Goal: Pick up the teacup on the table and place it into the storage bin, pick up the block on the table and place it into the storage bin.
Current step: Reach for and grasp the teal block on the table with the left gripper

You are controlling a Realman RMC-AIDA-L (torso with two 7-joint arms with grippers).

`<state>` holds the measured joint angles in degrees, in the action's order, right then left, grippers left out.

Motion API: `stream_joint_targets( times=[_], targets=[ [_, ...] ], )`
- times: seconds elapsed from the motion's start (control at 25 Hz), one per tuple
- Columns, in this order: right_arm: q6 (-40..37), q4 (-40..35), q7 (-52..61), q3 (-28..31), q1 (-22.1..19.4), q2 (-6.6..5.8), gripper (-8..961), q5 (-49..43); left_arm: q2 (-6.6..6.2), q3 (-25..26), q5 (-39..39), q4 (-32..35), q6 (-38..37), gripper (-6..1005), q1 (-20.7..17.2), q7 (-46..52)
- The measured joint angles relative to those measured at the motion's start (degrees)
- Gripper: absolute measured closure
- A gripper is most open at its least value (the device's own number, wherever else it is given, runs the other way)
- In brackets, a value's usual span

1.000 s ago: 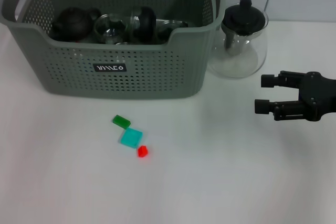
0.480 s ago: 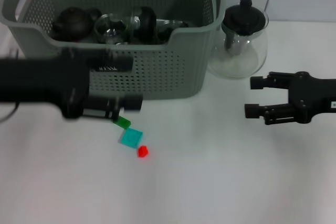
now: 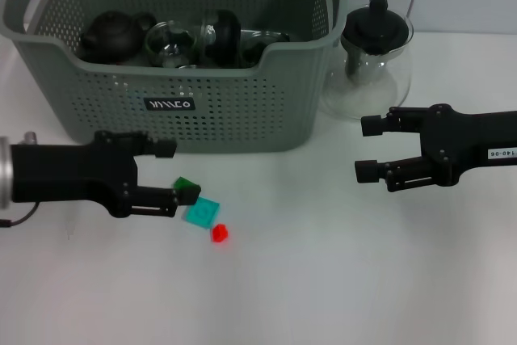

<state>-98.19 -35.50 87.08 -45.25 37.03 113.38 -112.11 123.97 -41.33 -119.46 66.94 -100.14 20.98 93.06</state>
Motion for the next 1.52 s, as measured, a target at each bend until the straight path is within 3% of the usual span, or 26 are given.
stream_joint_targets(
  times=[0.16,0.48,0.8,0.96,1.16,1.52],
  targets=[
    [-0.1,0.0,1.5,0.0,0.3,-0.35,8,0.0,-0.45,-4.0,-7.4,-1.1,5.9,150,3.6,0.1],
    [0.3,0.0,5.4,-0.1,-0.4,-0.58,8,-0.1,-0.66,-12.3,-21.2,2.1,6.9,152,11.7,0.6],
    [1.0,0.5,9.3,0.8,-1.5,-0.28,9,-0.1,-0.55,-25.1,-32.6,5.3,6.9,152,16.7,0.9],
    [2.6,0.7,10.1,0.9,-1.9,0.37,9,0.1,-0.04,-34.1,-38.1,5.6,7.1,152,18.7,0.5],
    [3.6,0.8,10.2,0.9,-2.1,1.49,9,0.3,0.0,-37.9,-39.0,5.1,7.6,151,19.9,-0.1],
    [4.6,0.8,10.1,1.0,-1.9,2.44,9,0.3,0.09,-45.2,-40.3,-3.2,14.7,151,23.9,-2.4]
  ],
)
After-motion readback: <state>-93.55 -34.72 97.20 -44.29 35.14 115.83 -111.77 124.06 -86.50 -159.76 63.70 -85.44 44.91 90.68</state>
